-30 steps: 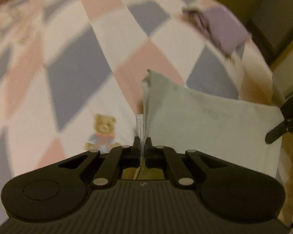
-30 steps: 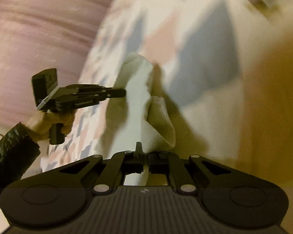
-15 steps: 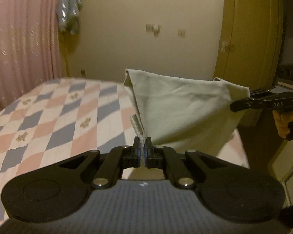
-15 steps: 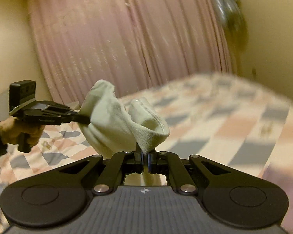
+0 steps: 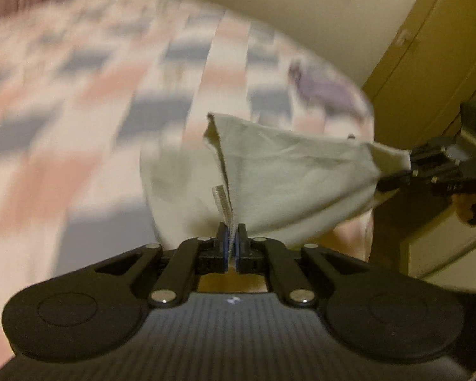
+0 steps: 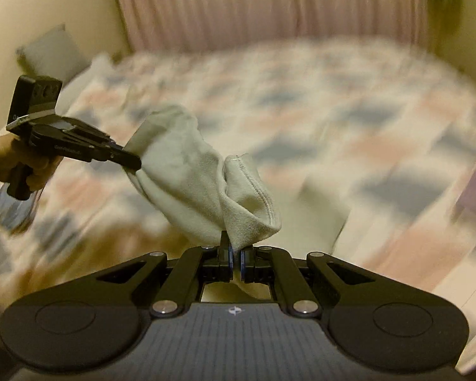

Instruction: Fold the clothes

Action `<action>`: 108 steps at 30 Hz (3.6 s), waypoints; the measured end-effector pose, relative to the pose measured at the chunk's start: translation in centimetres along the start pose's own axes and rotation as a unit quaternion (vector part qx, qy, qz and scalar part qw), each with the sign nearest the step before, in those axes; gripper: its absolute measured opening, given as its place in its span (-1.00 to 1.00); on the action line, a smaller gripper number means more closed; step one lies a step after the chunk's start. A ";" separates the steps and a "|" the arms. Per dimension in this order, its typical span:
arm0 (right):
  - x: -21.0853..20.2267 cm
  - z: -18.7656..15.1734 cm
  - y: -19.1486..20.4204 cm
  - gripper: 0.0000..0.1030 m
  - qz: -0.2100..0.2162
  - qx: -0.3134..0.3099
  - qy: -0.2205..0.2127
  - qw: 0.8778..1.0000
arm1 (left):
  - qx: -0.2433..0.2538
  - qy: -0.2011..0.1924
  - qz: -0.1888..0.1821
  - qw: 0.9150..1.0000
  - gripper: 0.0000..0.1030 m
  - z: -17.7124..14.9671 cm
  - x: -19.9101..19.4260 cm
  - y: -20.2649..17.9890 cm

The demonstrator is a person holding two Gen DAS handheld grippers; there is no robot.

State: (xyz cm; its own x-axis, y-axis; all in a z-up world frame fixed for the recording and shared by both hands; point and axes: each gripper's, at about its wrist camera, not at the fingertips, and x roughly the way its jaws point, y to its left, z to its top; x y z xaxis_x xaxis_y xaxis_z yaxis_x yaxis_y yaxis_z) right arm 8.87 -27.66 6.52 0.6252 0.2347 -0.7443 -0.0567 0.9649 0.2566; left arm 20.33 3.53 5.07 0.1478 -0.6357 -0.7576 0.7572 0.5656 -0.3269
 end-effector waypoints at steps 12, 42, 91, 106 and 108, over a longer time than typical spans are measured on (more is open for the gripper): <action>7.8 3.9 -10.8 -0.90 0.047 0.064 0.063 0.995 | -0.062 0.001 0.061 0.996 -0.97 4.0 8.7 4.2; 12.0 2.8 -20.3 -0.90 0.076 0.279 0.032 0.957 | -0.109 -0.002 0.053 0.993 -1.00 7.7 12.9 9.1; 10.7 -3.2 -18.4 -0.52 -0.006 0.133 -0.127 0.983 | 0.063 -0.098 0.188 0.975 -0.52 -0.9 11.7 3.2; 5.4 -10.6 -9.7 -0.44 0.019 -0.020 -0.130 0.991 | 0.236 -0.083 0.313 0.916 -0.52 -6.7 8.9 -10.7; 5.6 -11.1 -9.4 -0.43 0.033 -0.010 -0.126 0.992 | 0.239 -0.088 0.292 0.922 -0.51 -6.8 9.4 -12.0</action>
State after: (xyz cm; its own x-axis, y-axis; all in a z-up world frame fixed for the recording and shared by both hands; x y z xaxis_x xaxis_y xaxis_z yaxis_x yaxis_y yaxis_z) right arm 4.21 -34.10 -6.89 0.7937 0.2620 -0.5489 -0.1165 0.9512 0.2856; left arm 8.32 -5.72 -1.97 0.6880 -0.3948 -0.6089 0.7035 0.5687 0.4262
